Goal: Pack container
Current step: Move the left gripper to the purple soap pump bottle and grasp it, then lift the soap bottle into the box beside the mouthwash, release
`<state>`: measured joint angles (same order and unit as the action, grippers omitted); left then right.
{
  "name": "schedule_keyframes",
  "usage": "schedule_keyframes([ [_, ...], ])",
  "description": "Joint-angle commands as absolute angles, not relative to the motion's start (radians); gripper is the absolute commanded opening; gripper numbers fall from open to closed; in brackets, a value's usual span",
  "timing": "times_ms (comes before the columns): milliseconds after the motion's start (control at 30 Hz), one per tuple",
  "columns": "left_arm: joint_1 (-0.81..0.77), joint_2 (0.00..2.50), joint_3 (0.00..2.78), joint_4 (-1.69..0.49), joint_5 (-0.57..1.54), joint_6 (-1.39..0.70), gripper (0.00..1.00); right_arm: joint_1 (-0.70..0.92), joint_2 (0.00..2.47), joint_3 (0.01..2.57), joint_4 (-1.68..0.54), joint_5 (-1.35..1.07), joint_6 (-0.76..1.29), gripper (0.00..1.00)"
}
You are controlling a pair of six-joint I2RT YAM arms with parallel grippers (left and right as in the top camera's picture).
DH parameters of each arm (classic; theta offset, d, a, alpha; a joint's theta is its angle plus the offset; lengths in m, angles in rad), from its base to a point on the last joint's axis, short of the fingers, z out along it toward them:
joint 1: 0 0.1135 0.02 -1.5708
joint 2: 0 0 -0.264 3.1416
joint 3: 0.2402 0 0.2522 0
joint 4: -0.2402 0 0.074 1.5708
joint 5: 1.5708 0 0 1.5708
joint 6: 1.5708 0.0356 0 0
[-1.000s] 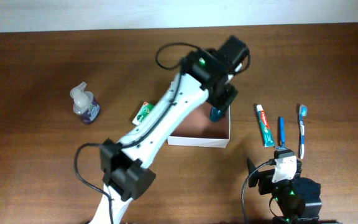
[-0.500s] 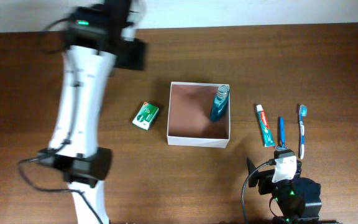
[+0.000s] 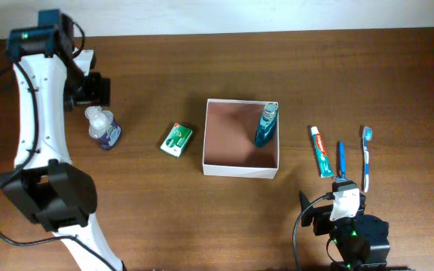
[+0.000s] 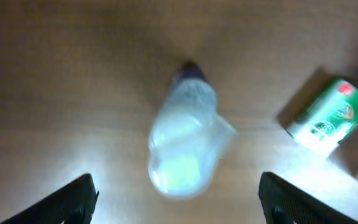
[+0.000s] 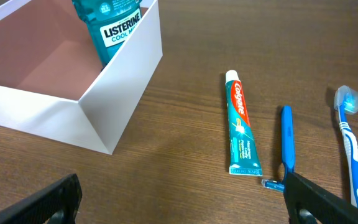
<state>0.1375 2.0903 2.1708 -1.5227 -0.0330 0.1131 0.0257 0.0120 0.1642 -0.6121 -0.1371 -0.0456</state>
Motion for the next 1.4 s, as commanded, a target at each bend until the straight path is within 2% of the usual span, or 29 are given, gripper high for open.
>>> schedule_keyframes([
  [0, 0.157, 2.078, 2.038, -1.437, 0.004, 0.175, 0.86, 0.019, 0.006, 0.158, -0.609, -0.146, -0.045, 0.99],
  [233, 0.167, 2.079, 1.874, -1.314, 0.01, 0.227, 0.83, 0.019, 0.006, 0.158, -0.609, -0.146, -0.045, 0.99],
  [367, 0.167, 2.079, 1.863, -1.304, 0.012, 0.227, 0.66, 0.019, 0.006, 0.158, -0.609, -0.146, -0.045, 0.99],
  [633, 0.167, 2.079, 1.847, -1.291, 0.013, 0.234, 0.59, 0.019, 0.006, 0.158, -0.609, -0.146, -0.045, 0.99],
  [833, 0.167, 2.079, 1.844, -1.311, 0.013, 0.233, 0.09, 0.019, 0.006, 0.158, -0.609, -0.146, -0.045, 0.99],
  [900, 0.167, 2.076, 1.847, -1.338, 0.017, 0.227, 0.01, 0.019, 0.006, 0.158, -0.609, -0.146, -0.045, 0.99],
  [1167, 0.139, 1.976, 1.95, -1.435, 0.09, 0.169, 0.01, 0.019, 0.006, 0.158, -0.609, -0.146, -0.045, 0.99],
  [1367, 0.015, 1.843, 2.086, -1.505, 0.126, 0.14, 0.0, 0.019, 0.006, 0.158, -0.609, -0.146, -0.044, 0.99],
])
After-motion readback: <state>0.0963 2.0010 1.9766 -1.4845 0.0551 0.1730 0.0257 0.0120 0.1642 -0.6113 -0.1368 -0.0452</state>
